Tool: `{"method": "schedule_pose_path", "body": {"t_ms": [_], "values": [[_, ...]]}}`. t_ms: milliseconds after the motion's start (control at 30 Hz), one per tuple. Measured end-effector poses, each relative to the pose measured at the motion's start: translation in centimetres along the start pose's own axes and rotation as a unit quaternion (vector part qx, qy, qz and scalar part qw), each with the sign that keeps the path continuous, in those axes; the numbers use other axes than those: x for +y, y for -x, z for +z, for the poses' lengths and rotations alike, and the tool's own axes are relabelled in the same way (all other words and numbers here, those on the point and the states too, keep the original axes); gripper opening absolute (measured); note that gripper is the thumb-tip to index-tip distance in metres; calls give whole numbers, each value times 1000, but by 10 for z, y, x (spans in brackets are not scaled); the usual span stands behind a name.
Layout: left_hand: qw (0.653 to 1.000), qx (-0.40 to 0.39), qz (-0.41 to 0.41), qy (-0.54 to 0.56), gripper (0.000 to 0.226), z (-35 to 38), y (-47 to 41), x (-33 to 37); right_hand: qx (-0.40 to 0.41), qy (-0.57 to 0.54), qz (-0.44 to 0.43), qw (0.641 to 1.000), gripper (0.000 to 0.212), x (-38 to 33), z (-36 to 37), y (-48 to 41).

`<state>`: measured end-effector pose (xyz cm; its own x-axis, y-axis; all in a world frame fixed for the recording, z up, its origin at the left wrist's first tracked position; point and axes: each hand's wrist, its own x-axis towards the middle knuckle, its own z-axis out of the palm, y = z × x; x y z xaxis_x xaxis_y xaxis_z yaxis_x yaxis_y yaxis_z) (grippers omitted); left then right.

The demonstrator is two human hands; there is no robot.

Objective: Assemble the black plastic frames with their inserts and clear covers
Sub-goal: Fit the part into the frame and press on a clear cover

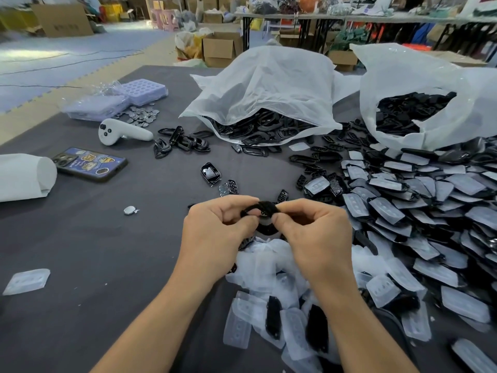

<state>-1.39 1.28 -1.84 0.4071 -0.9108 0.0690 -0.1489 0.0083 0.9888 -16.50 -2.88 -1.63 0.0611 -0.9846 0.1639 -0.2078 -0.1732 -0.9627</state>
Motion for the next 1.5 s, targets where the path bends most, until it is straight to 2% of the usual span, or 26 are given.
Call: {"method": "schedule_pose_path", "body": {"t_ms": [100,267,467,567,667,900,1000,1167,1333,1400,1467,1500], "values": [[1000,14,0,0,27,0,-2,-3,3,-30,2,1000,25,-2,-1,-1],[1000,8,-11,-8,26,-2,-3,-3,-38,114,-45,992,18,0,2,3],[998,-60,-18,-24,44,-2,-1,-5,-24,199,-73,977,13,1,4,5],[998,-52,-35,-3,34,-3,-2,-5,-32,220,-96,970,10,0,3,6],[998,-51,-38,-6,25,-3,0,-3,-78,248,-126,957,8,-3,0,5],[998,-50,-34,0,21,-3,4,1,-126,282,-161,938,14,-7,-5,3],[998,-52,-17,-17,20,-1,5,1,-123,279,-161,939,12,-6,-6,4],[999,-41,-15,-21,22,-4,0,-1,-47,245,-155,956,9,-3,0,7],[997,-45,-34,48,36,-11,-1,4,4,168,-113,979,9,0,5,5],[992,-59,-57,96,41,-12,-2,6,-10,123,-85,989,15,0,3,3],[991,-61,-56,105,45,-10,0,7,-49,96,-62,992,6,-1,3,3],[993,-57,-47,96,48,-9,1,6,-56,100,-62,992,10,-1,4,3]]}}
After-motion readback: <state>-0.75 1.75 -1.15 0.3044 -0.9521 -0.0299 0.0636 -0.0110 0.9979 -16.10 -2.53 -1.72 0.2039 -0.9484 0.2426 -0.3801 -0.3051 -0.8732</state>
